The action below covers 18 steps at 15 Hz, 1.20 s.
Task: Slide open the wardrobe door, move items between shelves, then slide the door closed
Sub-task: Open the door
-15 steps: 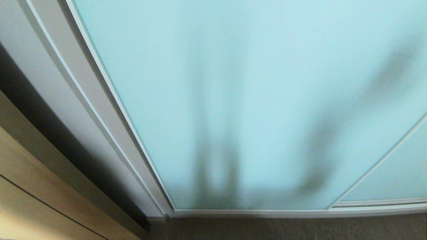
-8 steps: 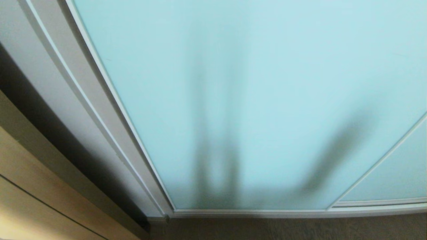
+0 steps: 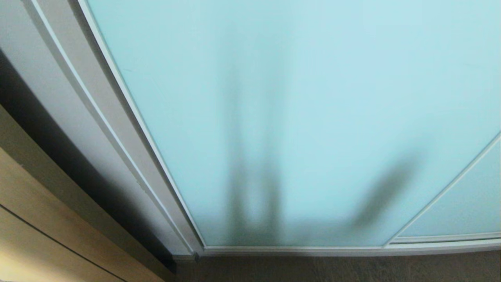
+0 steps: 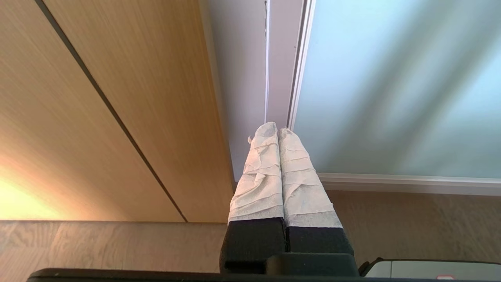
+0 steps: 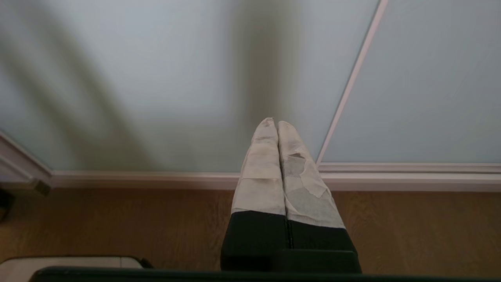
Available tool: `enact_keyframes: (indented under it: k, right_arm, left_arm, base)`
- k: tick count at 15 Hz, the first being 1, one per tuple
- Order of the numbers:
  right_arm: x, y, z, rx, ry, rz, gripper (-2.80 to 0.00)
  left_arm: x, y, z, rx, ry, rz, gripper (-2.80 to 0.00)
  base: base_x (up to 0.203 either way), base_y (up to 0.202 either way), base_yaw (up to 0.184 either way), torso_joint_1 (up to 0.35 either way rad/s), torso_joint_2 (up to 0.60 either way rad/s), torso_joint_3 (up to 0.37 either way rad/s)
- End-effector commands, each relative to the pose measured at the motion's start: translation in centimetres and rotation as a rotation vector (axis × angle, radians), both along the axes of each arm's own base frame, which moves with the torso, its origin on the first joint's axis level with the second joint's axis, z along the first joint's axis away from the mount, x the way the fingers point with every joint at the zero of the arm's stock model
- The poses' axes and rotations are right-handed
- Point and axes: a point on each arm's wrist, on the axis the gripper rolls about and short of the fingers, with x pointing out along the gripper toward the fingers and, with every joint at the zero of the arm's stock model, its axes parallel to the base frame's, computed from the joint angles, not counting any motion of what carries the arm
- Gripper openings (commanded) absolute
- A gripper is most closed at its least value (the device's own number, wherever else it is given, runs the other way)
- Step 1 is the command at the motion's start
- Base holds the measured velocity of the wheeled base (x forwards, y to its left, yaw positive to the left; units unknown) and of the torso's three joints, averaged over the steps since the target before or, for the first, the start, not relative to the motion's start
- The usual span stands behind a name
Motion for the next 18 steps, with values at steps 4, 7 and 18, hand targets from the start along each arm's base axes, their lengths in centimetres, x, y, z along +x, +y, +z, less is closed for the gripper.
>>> enact_keyframes:
  k: [4, 7, 18]
  right_arm:
    - [0.01, 0.0, -0.13, 0.011, 0.006, 0.001, -2.8]
    - [0.06, 0.0, -0.06, 0.009, -0.011, 0.002, -2.8]
    - [0.06, 0.0, -0.06, 0.009, -0.011, 0.003, -2.8]
  left_arm:
    - [0.0, 0.0, 0.0, 0.001, 0.0, 0.0, -2.8]
    - [0.0, 0.0, 0.0, 0.0, 0.0, 0.0, -2.8]
    - [0.0, 0.0, 0.0, -0.001, 0.0, 0.0, -2.8]
  base:
    - [0.0, 0.0, 0.0, 0.0, 0.0, 0.0]
    - [0.0, 0.0, 0.0, 0.0, 0.0, 0.0]
    - [0.0, 0.0, 0.0, 0.0, 0.0, 0.0]
